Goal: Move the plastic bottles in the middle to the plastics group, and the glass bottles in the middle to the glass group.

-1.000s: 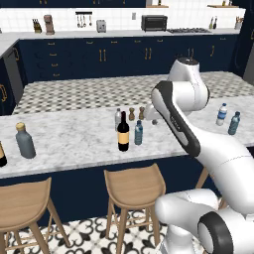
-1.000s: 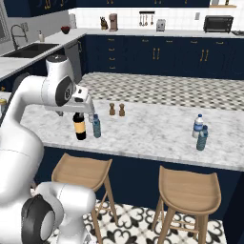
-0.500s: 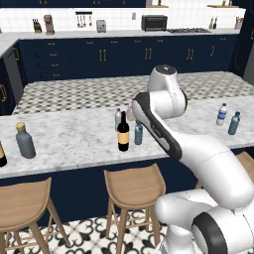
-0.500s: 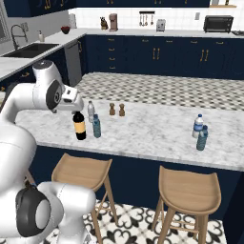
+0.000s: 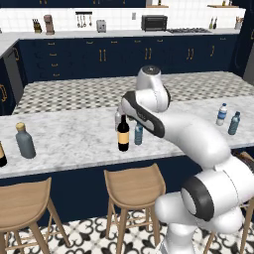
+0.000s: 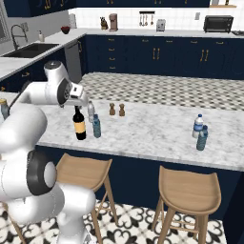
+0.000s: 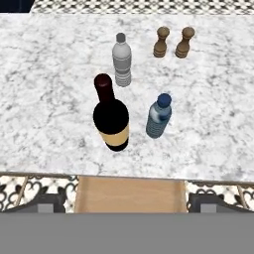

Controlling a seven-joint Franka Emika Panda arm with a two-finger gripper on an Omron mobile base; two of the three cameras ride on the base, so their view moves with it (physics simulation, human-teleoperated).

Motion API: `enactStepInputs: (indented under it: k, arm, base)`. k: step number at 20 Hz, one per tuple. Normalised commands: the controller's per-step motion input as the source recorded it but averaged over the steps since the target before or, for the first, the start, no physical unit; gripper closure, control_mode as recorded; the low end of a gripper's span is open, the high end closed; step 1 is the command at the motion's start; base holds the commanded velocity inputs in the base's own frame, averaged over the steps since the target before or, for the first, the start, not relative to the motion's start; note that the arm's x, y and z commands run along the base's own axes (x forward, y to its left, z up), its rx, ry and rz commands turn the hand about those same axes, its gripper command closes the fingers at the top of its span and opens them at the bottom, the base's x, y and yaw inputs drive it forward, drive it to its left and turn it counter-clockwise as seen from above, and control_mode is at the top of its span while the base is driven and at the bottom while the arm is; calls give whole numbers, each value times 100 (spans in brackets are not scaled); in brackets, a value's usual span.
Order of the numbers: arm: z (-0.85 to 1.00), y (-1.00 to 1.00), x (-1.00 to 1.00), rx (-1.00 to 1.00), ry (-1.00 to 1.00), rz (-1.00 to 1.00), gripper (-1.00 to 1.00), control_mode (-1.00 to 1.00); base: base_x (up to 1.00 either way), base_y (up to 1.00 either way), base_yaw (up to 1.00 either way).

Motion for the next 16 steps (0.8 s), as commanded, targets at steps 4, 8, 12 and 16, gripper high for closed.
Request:
enactStepInputs:
  k: [4,8,12,16]
  arm:
    - [-47,1,55,2,-3,0,-100,-100]
    - [-28,23,9,2,-8,1,-100,-100]
    - [-27,35,4,0,-2,1,-100,-100]
    - [-24,7,16,0,-3,0,-100,-100]
  base:
    - [0,0,0]
    - [0,0,0]
    - [0,0,0]
    - [0,0,0]
